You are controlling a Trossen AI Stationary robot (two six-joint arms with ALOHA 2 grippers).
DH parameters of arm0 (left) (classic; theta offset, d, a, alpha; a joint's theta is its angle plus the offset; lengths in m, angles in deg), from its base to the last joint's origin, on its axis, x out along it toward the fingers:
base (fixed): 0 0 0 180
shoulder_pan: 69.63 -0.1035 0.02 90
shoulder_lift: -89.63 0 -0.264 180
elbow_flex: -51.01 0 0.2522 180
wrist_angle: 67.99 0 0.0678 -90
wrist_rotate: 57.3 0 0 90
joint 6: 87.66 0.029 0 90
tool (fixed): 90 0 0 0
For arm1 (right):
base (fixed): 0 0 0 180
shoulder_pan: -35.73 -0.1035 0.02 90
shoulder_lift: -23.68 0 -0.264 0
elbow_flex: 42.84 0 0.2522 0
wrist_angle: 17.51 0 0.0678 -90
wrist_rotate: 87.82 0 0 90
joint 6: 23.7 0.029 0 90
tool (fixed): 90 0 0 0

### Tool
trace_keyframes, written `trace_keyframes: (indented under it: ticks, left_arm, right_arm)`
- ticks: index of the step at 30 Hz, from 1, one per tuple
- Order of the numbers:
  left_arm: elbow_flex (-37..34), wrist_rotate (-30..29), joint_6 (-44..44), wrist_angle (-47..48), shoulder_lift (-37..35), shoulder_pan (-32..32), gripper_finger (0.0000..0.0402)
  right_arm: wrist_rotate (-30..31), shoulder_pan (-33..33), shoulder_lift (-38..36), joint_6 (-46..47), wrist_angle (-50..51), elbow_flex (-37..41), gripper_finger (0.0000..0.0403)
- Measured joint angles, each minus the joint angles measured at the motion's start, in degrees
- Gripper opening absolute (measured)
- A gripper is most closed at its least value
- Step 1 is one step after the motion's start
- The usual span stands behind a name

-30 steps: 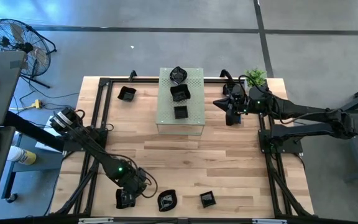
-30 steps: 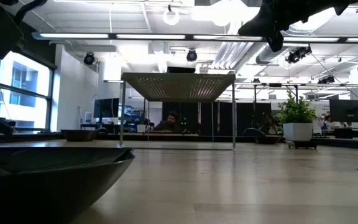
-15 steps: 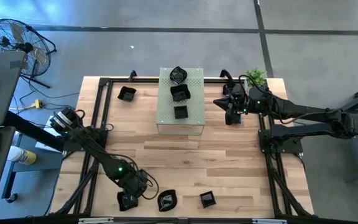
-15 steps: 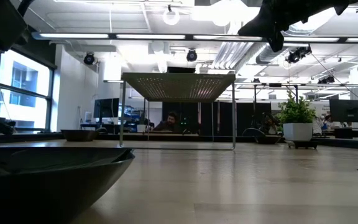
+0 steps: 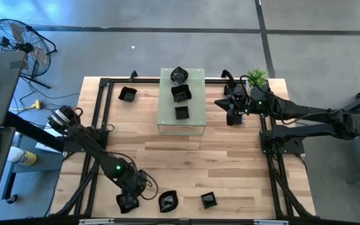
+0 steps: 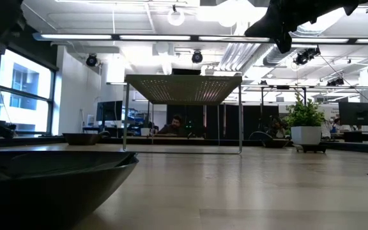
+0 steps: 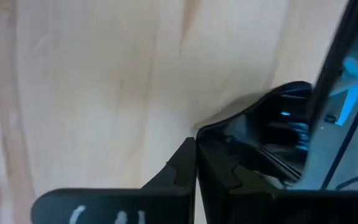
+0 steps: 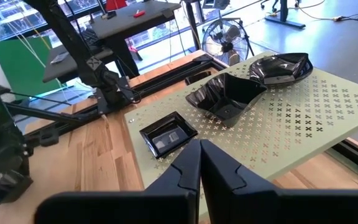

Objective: Pick & Place Mini shaped plates
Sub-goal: Stack the bottom black distorted plate on top of the black distorted plate on the shelf

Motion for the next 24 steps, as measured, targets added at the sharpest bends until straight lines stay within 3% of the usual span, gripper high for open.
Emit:
trace_keyframes:
  ticks: [7, 11, 18, 22, 24]
  left_arm:
    - [3.49, -2.69, -0.15, 8.91, -9.52, -4.02, 0.0001]
    - [8.86, -9.75, 1.96, 15.39, -14.81, -10.19, 0.0]
    - [21.42, -22.6, 10.18, 17.6, -18.43, -27.56, 0.0]
    - [30.32, -22.58, 20.26, 17.05, -17.41, -39.95, 0.0]
    - [34.37, -19.66, 24.57, 17.28, -16.35, -46.98, 0.0]
  right_arm:
    - [-0.02, 0.01, 0.0, 0.07, 0.0, 0.0, 0.0006]
    - [-0.02, 0.01, 0.0, 0.02, 0.0, 0.0, 0.0003]
    - [-0.05, 0.01, 0.0, 0.02, -0.02, 0.0, 0.0006]
    - [-0.33, 0.01, 0.0, 0.02, -0.02, 0.0, 0.0004]
    - [-0.39, 0.01, 0.0, 0.02, -0.02, 0.0, 0.0002]
